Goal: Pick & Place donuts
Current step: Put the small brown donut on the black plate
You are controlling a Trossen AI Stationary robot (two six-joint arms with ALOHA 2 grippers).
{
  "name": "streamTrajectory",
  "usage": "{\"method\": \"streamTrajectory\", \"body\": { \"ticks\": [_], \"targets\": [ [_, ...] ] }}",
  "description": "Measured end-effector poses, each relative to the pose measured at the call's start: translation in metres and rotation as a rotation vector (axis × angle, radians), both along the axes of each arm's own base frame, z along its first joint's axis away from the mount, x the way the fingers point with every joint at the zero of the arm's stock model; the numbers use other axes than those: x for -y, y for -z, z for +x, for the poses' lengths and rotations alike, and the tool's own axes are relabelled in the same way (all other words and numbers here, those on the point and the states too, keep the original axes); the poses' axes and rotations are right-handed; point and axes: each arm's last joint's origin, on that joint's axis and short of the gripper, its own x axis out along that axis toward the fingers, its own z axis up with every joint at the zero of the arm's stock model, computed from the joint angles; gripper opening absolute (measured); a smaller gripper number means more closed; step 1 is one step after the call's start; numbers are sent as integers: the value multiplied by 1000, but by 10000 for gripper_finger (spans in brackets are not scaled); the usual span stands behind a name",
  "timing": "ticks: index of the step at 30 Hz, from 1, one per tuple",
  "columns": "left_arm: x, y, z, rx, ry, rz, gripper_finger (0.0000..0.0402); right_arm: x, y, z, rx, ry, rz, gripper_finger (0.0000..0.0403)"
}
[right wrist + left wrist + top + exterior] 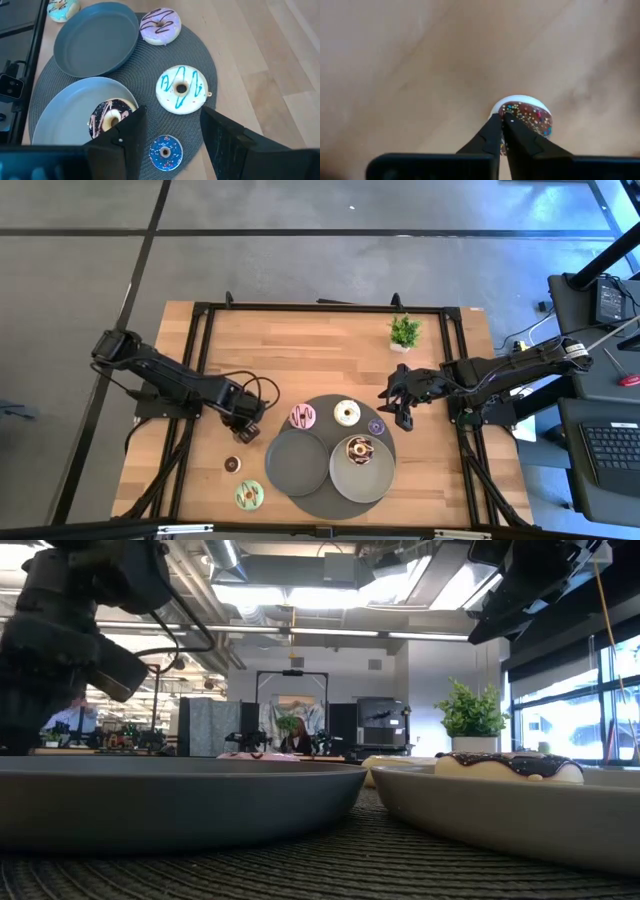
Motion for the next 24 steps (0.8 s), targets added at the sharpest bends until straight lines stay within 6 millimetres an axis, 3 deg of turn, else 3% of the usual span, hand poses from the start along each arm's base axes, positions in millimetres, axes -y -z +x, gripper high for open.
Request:
{"method": "streamTrajectory", "body": {
  "ticks": [6, 9, 18, 21, 24],
  "targets": [
    [3, -1, 1, -13, -3, -85, 4, 0, 0, 0, -3, 0, -1, 183],
    [4, -12, 8, 41, -3, -99, 3, 0, 0, 0, -3, 1, -1, 183],
    [16, -74, 64, 414, 39, -2, 2, 0, 0, 0, -1, 7, -6, 183],
    [23, -81, 85, 434, 73, 38, 2, 0, 0, 0, 0, 9, -6, 183],
    [30, -76, 109, 411, 119, 26, 2, 0, 0, 0, 1, 14, -9, 183]
  ]
}}
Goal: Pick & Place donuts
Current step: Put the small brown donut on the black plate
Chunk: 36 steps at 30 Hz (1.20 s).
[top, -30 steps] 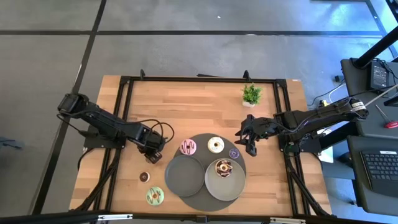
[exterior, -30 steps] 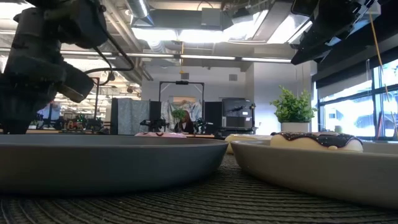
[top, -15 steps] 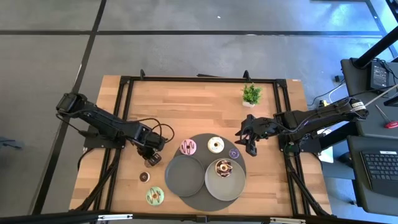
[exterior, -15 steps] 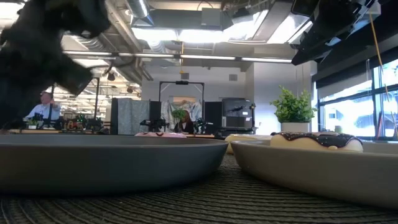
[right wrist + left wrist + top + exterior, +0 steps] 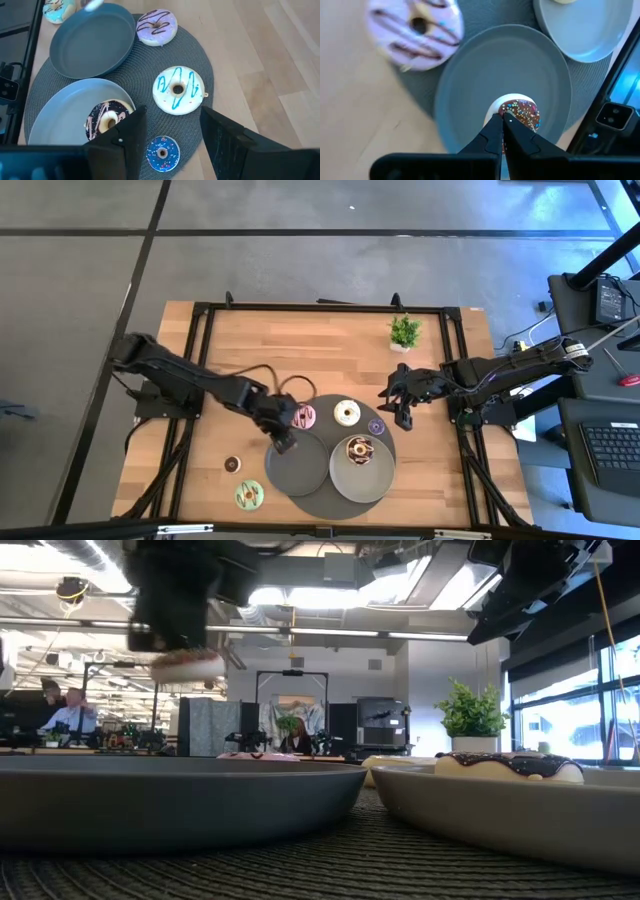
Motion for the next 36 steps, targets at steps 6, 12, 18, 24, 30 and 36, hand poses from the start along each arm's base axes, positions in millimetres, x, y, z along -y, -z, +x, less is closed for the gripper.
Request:
{"method": "streamTrajectory", "body": {
  "ticks": [6, 12, 18, 24, 30, 36],
  "targets": [
    [10, 21, 34, -56, 82, 1, 2, 0, 0, 0, 0, 0, 0, 183],
    [12, 37, 42, -101, 88, 15, 2, 0, 0, 0, -1, 0, -1, 183],
    [12, 41, 42, -126, 71, 13, 6, 0, 0, 0, -1, 0, -1, 183],
    [13, 45, 42, -144, 73, 17, 7, 0, 0, 0, -2, 0, -1, 183],
    [13, 50, 43, -169, 67, 13, 8, 0, 1, -1, -9, 0, -2, 183],
    [13, 50, 43, -168, 48, 13, 8, 0, 1, -1, -10, 0, -3, 183]
  ]
}}
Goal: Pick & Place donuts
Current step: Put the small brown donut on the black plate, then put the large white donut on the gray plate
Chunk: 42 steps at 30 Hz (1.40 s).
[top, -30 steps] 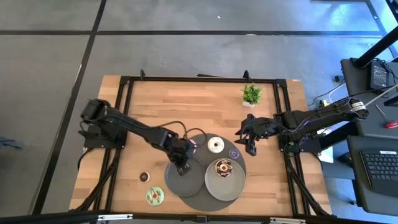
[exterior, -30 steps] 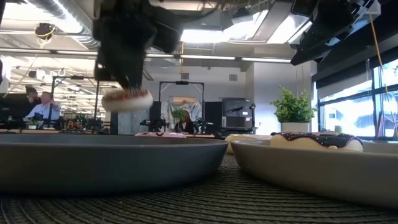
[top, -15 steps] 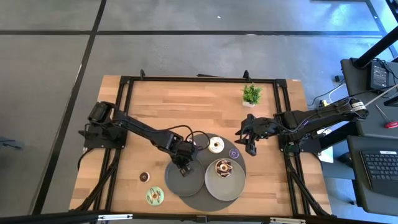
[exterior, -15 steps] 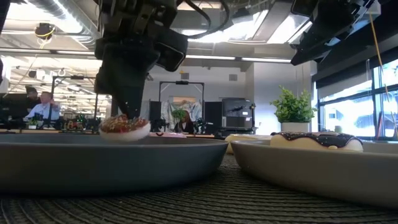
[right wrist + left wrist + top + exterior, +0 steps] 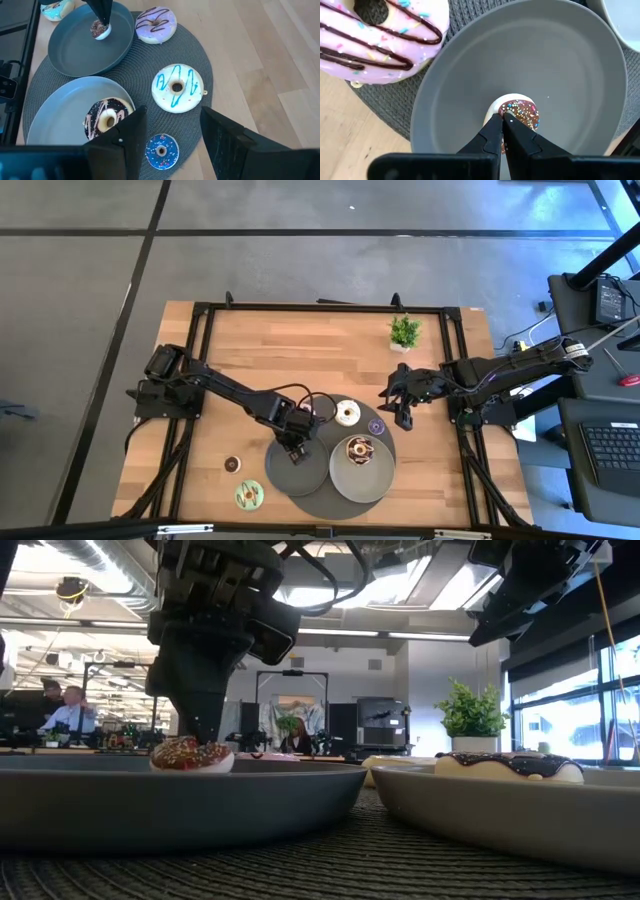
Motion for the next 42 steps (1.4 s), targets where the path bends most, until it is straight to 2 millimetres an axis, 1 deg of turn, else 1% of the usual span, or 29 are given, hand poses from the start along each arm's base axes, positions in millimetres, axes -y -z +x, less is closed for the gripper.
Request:
{"method": "streamTrajectory", "body": {
  "ticks": [18, 21, 28, 31, 33, 35, 39, 42],
  "targets": [
    [0, 0, 0, -1, 0, -2, 13, 0, -1, 1, 12, 3, 5, 183],
    [0, 0, 0, -2, 1, -3, 27, 0, -2, 2, 32, 2, 9, 183],
    [1, 0, -1, -11, 8, -26, 75, 0, -3, 3, 47, 41, 48, 183],
    [1, -1, -1, -22, 26, -66, 91, -1, -3, 6, 63, 27, 36, 183],
    [0, -5, -2, -16, 30, -95, 98, -2, -1, 12, 73, 9, 18, 183],
    [-2, -14, -4, 11, 23, -88, 102, -3, 3, 21, 83, -8, 0, 183],
    [-4, -37, -9, 122, -10, 14, 104, -7, 20, 37, 43, -14, -10, 194],
    [-1, -54, -17, 201, -24, 101, 105, -8, 38, 46, -33, -21, -14, 221]
  ]
}}
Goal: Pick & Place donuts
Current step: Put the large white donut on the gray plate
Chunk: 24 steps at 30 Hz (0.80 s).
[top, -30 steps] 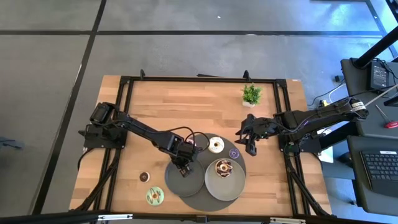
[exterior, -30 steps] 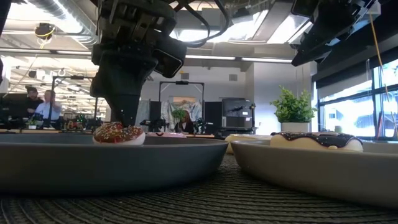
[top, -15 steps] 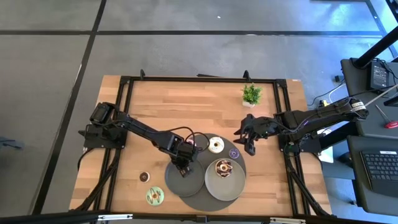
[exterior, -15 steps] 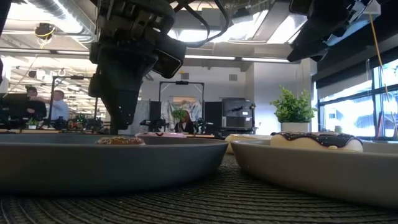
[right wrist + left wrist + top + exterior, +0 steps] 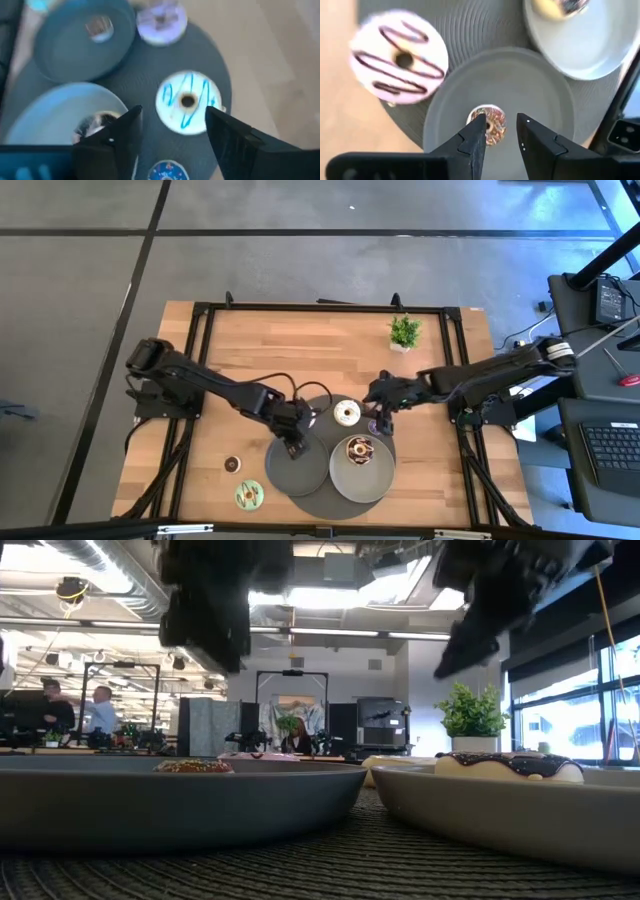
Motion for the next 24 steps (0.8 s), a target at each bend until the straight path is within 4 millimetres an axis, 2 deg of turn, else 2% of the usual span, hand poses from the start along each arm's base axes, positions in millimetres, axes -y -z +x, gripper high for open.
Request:
{"method": "streamTrajectory", "body": {
  "ticks": [4, 7, 10, 18, 24],
  "targets": [
    [3, -17, -8, 84, -23, 91, 111, 5, 24, 13, -73, 109, -72, 261],
    [3, -24, -11, 119, -47, 119, 116, 7, 39, 21, -108, 91, -134, 279],
    [3, -25, -12, 126, -48, 124, 120, 7, 50, 28, -116, 104, -126, 287],
    [4, -25, -12, 121, -41, 112, 119, 9, 66, 34, -148, 208, -42, 288],
    [4, -25, -12, 121, -40, 111, 122, 17, 79, 39, -181, 252, 5, 262]
  ]
}}
